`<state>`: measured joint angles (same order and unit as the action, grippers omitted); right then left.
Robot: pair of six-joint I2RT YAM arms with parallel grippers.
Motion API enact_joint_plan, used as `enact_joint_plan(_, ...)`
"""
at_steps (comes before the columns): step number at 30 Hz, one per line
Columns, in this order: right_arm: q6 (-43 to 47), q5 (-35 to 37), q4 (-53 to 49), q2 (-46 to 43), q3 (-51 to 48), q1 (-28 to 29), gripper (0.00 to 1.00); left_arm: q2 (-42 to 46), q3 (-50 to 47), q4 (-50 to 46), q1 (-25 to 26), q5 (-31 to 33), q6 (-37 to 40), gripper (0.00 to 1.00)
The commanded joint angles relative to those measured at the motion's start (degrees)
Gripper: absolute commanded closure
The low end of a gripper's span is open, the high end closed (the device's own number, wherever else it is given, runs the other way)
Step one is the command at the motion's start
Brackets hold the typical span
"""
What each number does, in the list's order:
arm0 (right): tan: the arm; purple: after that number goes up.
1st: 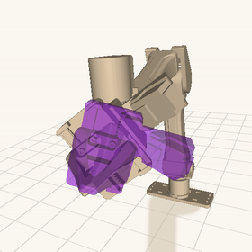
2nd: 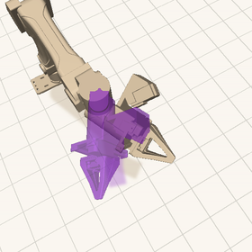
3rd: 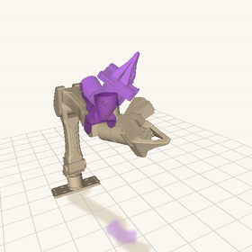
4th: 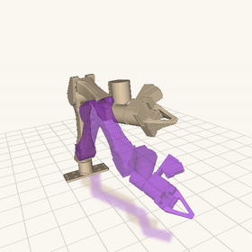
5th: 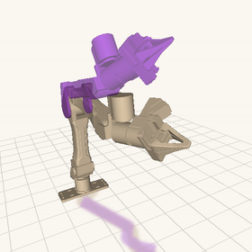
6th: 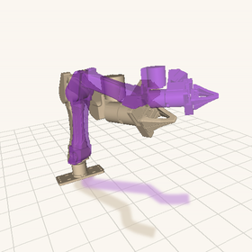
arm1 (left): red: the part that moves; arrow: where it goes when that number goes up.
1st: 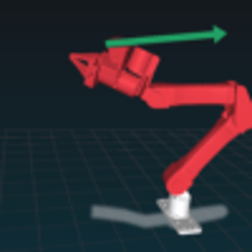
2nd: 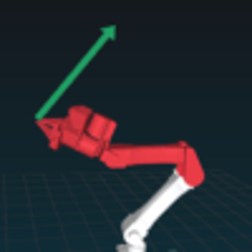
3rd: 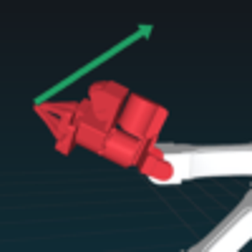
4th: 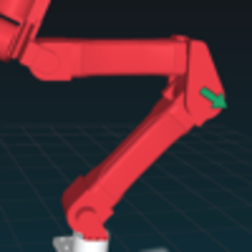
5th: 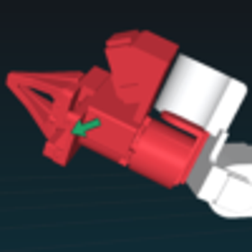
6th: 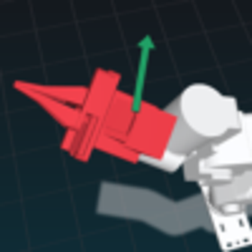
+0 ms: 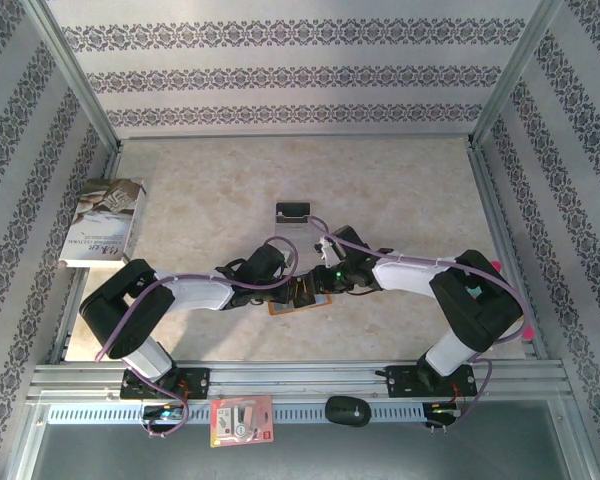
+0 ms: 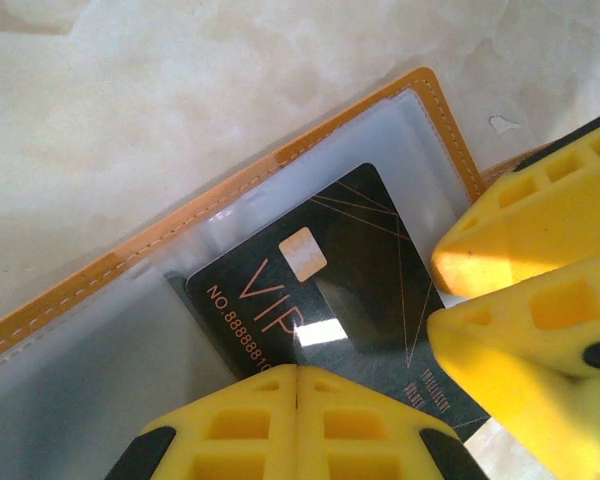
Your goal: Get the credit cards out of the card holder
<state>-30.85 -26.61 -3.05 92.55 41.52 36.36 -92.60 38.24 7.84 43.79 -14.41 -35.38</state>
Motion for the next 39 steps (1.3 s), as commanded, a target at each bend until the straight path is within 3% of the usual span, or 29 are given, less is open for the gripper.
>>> enact_joint_plan(1,0.5,-4.8,2.8,2.1,1.0,-0.5,0.67,-2.5,-1.7,-1.7,-0.8,-0.8,-0.5,1.00)
enact_joint_plan(5,-0.3,-7.2,4.2,3.2,1.3,-0.7,0.75,-3.0,-1.3,-1.4,-0.9,-1.2,-0.4,1.00)
enact_joint_plan(12,-1.0,-4.6,4.0,1.5,0.1,-1.6,0.91,-0.7,-1.3,-1.6,-1.1,-1.3,-0.6,0.98)
enact_joint_plan(15,-0.9,-2.8,3.1,-1.1,-0.7,-2.2,0.94,1.9,-1.5,-1.5,-1.4,-1.1,-1.3,0.88)
enact_joint_plan(18,-0.2,-1.2,1.2,-3.8,-0.9,-2.8,0.95,5.5,-1.6,-1.2,-1.7,-0.1,-1.5,0.84)
enact_joint_plan(26,0.9,1.6,-2.2,-7.3,-1.0,-2.8,0.97,8.4,-2.7,-3.8,-4.3,0.1,-0.6,0.84)
enact_joint_plan(32,14.7,4.6,-14.2,-11.1,9.8,-2.8,1.00,17.3,-4.9,-7.6,-8.3,0.4,0.5,0.82)
enact_joint_plan(39,34.4,7.3,-24.0,-7.4,25.2,-2.4,1.00,30.2,-5.5,-15.9,-10.9,4.2,2.8,0.76)
